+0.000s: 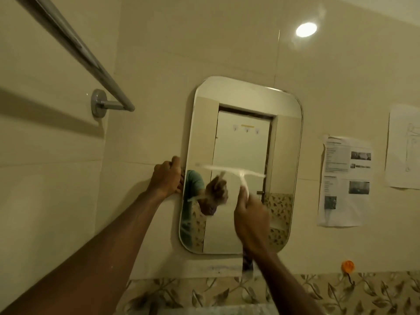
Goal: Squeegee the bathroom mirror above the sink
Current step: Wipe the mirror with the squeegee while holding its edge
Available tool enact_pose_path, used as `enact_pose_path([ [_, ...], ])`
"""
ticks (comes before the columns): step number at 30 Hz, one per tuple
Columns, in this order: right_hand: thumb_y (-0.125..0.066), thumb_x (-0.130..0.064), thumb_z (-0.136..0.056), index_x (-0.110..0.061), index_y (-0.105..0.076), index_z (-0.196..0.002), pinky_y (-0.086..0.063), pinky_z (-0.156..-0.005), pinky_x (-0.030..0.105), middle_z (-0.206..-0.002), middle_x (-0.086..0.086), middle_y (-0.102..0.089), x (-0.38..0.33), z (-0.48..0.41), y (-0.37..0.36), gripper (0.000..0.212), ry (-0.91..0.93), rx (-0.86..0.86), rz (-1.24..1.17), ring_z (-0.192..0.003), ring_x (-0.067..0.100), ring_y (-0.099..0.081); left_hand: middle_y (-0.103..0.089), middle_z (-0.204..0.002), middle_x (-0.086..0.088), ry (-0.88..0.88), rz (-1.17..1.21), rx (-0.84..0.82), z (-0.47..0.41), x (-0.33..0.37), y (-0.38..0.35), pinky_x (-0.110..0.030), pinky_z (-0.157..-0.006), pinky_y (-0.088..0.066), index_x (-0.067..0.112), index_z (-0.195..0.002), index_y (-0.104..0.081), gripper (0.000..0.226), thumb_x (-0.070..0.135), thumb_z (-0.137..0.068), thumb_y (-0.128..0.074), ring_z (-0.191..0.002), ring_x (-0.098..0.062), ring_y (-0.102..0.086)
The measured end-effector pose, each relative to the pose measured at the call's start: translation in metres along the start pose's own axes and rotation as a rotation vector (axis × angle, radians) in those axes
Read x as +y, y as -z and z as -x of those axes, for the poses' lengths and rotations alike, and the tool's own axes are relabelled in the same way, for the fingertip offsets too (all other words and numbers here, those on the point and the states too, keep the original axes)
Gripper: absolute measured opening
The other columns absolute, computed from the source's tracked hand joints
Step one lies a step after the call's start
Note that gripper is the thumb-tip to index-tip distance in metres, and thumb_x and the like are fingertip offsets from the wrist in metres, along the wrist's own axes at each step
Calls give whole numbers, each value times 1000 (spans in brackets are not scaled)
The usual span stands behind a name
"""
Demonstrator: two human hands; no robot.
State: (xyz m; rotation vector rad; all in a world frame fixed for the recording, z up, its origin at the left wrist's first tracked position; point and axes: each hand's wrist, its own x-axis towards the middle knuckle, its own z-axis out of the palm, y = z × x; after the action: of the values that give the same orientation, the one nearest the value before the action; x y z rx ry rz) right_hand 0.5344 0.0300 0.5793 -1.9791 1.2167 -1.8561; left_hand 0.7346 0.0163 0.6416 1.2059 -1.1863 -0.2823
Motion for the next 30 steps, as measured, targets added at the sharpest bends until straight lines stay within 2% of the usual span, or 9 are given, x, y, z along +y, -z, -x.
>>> enact_pose_path([
  [3,-32,-39,-104,-19,-52,-71,-34,-35,10,-57,-5,-48,-51,-72,10,43,126,40,-39,-38,2,-41,-68,-81,-26,49,43,-26,-4,1,0,-44,-60,-60,-3,-90,-65,58,42,-95,-29,-69,-38,-68],
  [6,-31,-40,-103,-18,-50,-70,-49,-47,26,-60,-2,-51,-103,-134,11,45,183,54,0,-46,8,-49,-69,-83,-20,74,20,-16,-8,0,1,-31,-53,-54,-1,-94,-64,58,42,-96,-26,-68,-30,-67],
  [9,-30,-40,-103,-14,-53,-77,-56,-55,36,-63,0,-54,-128,-165,4,43,209,79,15,-51,13,-54,-69,-76,-19,71,50,-49,-12,-3,4,-32,-55,-54,-3,-86,-66,61,39,-97,-24,-63,-30,-66],
  [14,-33,-41,-103,-14,-56,-91,-58,-47,31,-70,7,-65,-81,-117,-16,38,178,-8,-46,-52,17,-65,-70,-75,-22,136,125,-116,-19,-6,5,-35,-60,-56,-6,-86,-67,69,41,-96,-17,-66,-35,-67],
  [17,-36,-41,-99,-18,-57,-89,-52,-44,18,-69,1,-65,-36,-52,-26,33,104,-54,-81,-52,6,-64,-69,-77,-25,174,156,-147,-19,-3,6,-35,-59,-57,-8,-86,-66,69,41,-96,-17,-67,-36,-67],
  [19,-40,-36,-98,-16,-60,-93,-45,-42,11,-69,-4,-64,-7,-5,-33,29,50,-65,-39,-53,-2,-63,-69,-78,-25,152,148,-155,-19,-3,7,-35,-59,-56,-7,-85,-65,68,40,-96,-17,-67,-37,-67],
  [22,-39,-34,-100,-16,-63,-95,-42,-43,10,-67,-8,-58,17,36,-33,31,-31,-119,98,-55,1,-58,-69,-76,-25,165,145,-149,-18,-2,7,-36,-60,-56,-6,-84,-65,67,40,-96,-17,-68,-37,-68],
  [25,-37,-37,-101,-21,-57,-78,-37,-39,10,-61,-8,-54,0,22,-14,34,-9,-160,48,-47,0,-53,-69,-75,-22,148,108,-113,-17,-1,4,-33,-55,-56,-6,-83,-65,64,38,-95,-21,-64,-34,-68],
  [30,-33,-38,-104,-20,-50,-71,-36,-37,10,-59,-3,-49,-49,-96,21,41,157,57,-13,-41,2,-46,-69,-79,-22,145,-3,9,-13,8,-5,-37,-57,-59,-1,-83,-62,55,39,-95,-27,-69,-36,-69],
])
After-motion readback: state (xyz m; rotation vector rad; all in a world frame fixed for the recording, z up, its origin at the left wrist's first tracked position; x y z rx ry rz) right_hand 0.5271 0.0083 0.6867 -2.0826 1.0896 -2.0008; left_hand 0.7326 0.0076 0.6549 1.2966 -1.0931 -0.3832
